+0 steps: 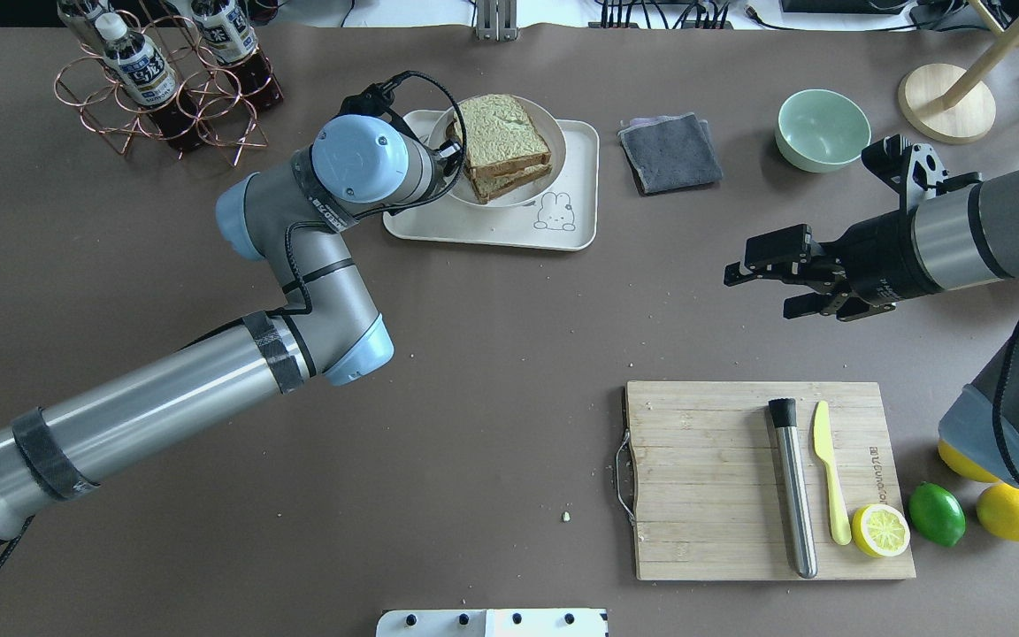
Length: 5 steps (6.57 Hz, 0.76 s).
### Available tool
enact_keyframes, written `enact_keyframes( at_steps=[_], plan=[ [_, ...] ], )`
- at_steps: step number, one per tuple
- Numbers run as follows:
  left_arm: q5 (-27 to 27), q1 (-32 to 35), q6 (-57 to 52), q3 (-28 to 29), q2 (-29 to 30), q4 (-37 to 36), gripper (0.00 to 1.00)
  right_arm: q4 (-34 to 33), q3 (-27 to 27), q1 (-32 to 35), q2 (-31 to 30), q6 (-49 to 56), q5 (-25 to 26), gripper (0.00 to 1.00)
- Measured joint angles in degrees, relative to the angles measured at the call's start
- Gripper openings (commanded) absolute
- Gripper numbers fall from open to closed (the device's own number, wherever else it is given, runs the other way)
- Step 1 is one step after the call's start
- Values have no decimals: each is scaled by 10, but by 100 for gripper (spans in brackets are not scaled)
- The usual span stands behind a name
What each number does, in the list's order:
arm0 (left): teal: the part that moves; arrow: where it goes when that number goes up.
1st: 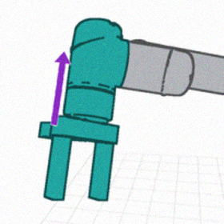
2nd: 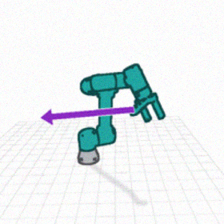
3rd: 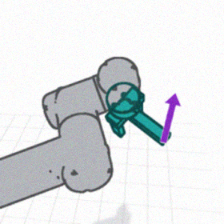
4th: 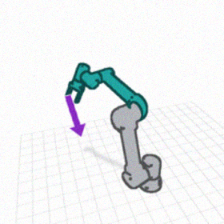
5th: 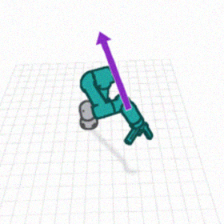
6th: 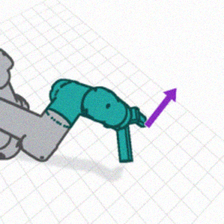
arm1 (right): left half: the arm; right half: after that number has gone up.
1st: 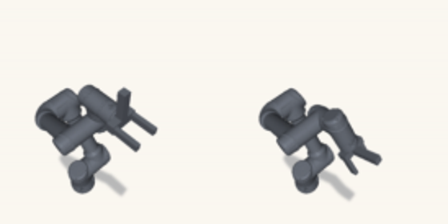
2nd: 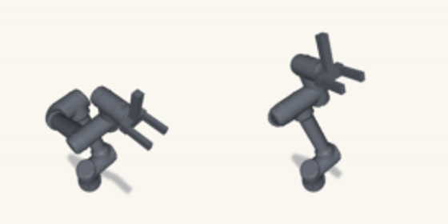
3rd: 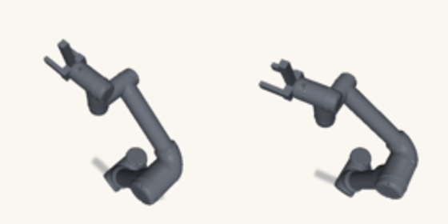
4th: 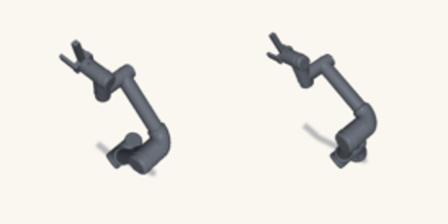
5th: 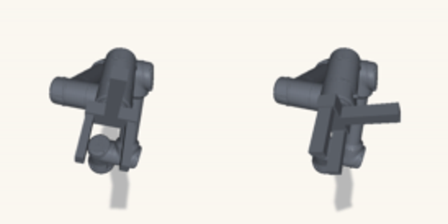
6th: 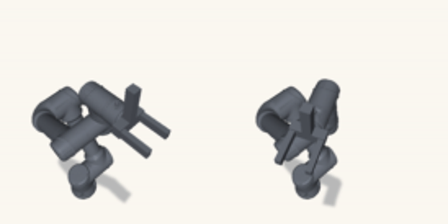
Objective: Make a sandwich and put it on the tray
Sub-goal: 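Carry the plate with the left gripper and lower it onto the cream tray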
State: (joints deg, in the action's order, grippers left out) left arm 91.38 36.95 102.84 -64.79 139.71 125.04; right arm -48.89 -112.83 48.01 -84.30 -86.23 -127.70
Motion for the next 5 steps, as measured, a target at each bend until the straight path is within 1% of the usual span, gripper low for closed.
enact_keyframes(
  at_steps=[3, 4, 5],
  plan=[
    [-1, -5, -4, 1, -6, 0, 0, 0, 7, 3, 2, 2, 1, 100],
    [-2, -5, -9, 2, -8, 1, 35, 0, 8, 3, 3, 2, 2, 100],
    [-2, -5, -12, 2, -12, 6, 35, 0, 8, 3, 3, 2, 2, 100]
  ],
)
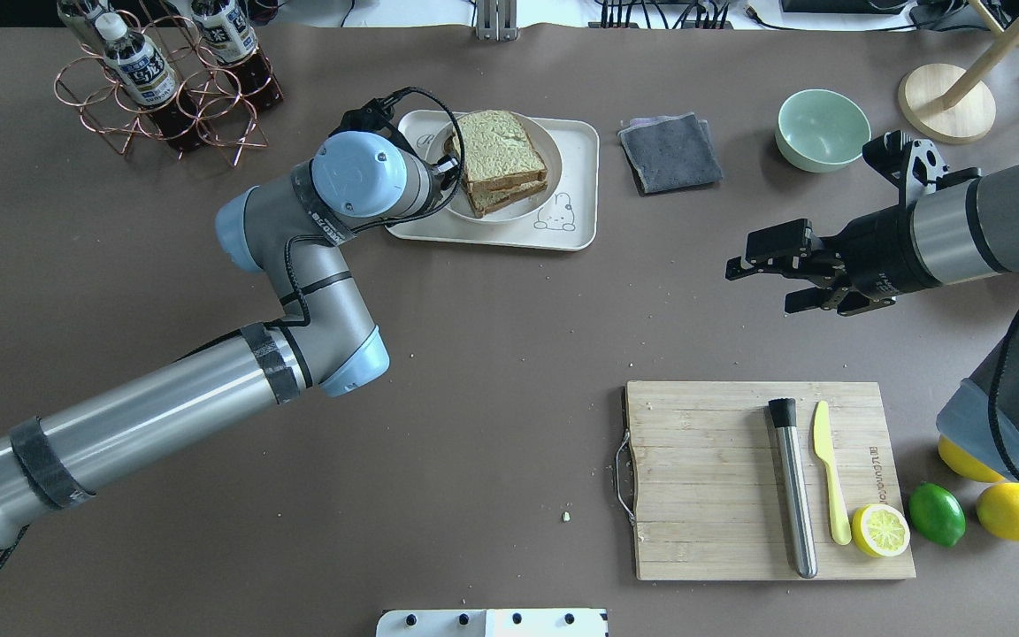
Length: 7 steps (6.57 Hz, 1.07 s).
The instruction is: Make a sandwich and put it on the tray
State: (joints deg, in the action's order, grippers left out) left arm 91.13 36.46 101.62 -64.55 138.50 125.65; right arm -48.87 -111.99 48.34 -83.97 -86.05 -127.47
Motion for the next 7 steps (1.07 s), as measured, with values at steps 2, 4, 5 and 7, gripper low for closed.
enact_keyframes(
  at_steps=[2, 4, 5, 7],
  plan=[
    [-1, 4, -2, 0, -10, 14, 35, 0, 2, 0, 0, 0, 2, 100],
    [5, 14, -3, -12, -14, 16, 50, 0, 3, 0, 0, 0, 1, 100],
    [21, 22, -5, -38, -27, 15, 92, 0, 3, 1, 1, 0, 0, 100],
    [88, 44, -9, -135, -94, 8, 97, -1, 2, 6, 1, 0, -4, 100]
  ],
)
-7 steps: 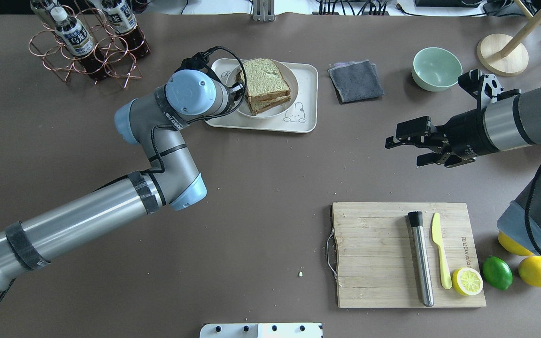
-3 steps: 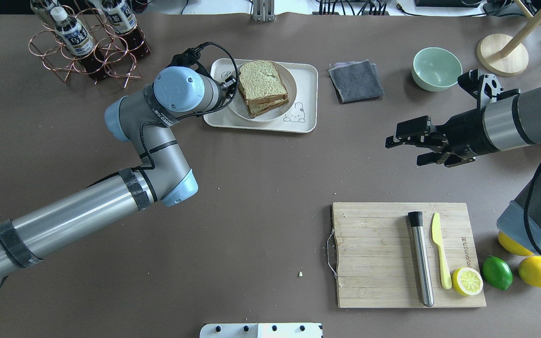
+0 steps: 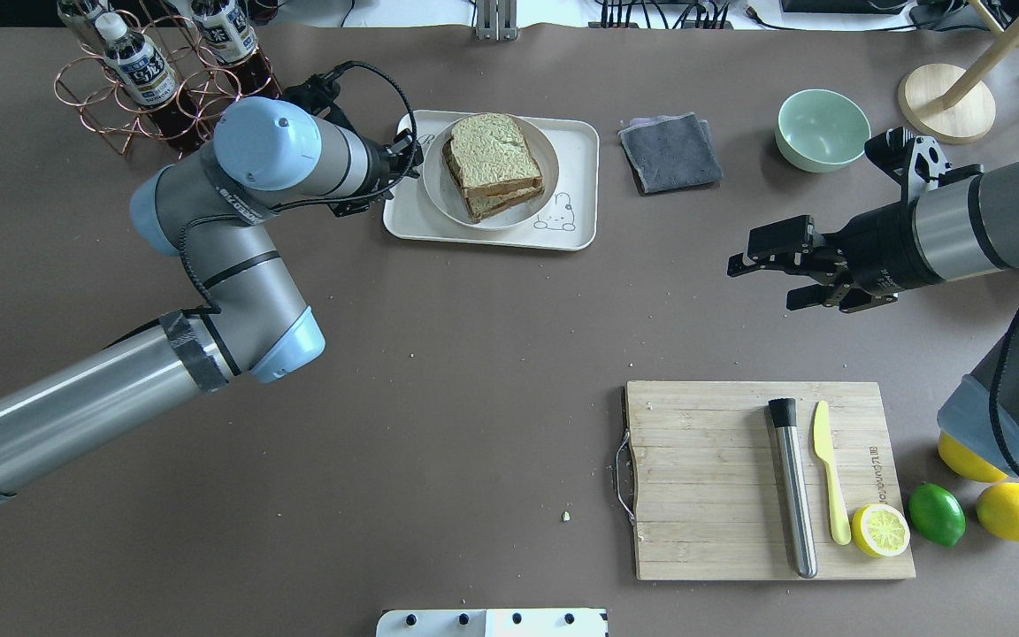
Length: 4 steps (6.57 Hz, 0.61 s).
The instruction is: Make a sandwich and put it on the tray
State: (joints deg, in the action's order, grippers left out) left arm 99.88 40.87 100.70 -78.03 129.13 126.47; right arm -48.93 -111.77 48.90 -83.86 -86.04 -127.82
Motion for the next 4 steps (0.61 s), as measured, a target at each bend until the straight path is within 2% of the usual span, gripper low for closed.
enact_keyframes(
  at_steps=[2, 4],
  plan=[
    [19, 8, -24, -121, -65, -51, 97, -3, 1, 16, -1, 6, -7, 100],
    [20, 15, -81, -246, -149, -99, 97, -7, 19, 61, -6, 72, -34, 100]
  ],
)
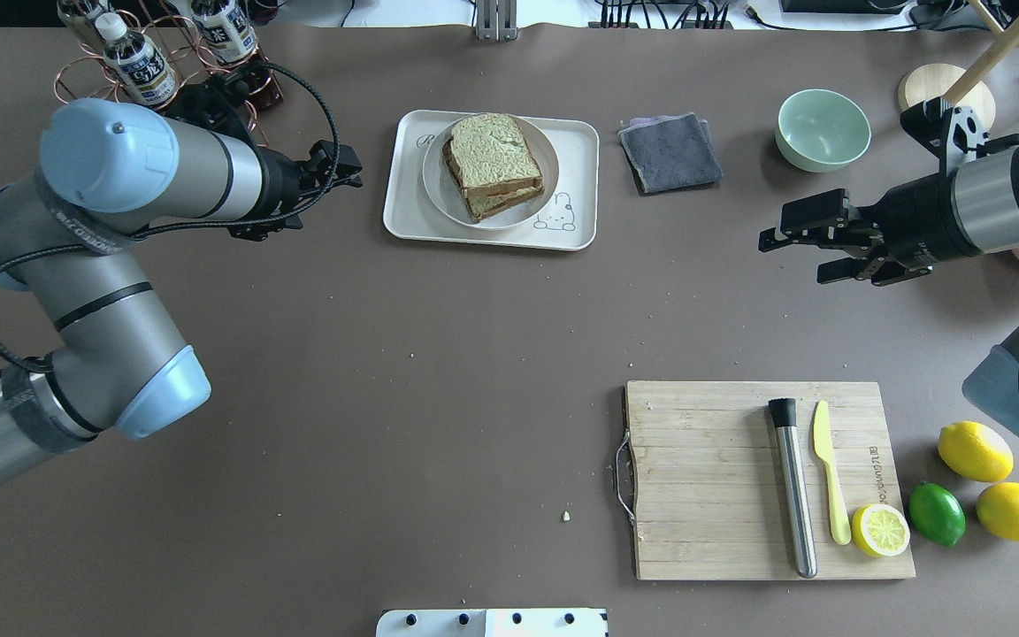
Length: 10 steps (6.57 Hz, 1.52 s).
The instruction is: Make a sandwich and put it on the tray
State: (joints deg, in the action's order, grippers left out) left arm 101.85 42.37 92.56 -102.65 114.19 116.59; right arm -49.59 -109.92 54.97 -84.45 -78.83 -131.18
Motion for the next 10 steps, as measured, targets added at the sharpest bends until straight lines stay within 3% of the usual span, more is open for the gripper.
enact_keyframes(
  at_steps=[2, 5, 6, 8, 10],
  plan=[
    [0, 23, -89, -69, -87, -9, 97, -39, 35, 61, -5, 124, -29, 100],
    [9, 105, -281, -109, -203, -10, 97, -191, 41, 155, -50, 403, -28, 100],
    [36, 151, -361, -123, -250, -10, 97, -241, 42, 198, -80, 516, -18, 100],
    [150, 280, -540, -110, -318, -9, 97, -344, 51, 283, -117, 737, 18, 100],
    [289, 417, -710, -40, -344, -11, 97, -384, 110, 367, -126, 893, 19, 100]
  ],
)
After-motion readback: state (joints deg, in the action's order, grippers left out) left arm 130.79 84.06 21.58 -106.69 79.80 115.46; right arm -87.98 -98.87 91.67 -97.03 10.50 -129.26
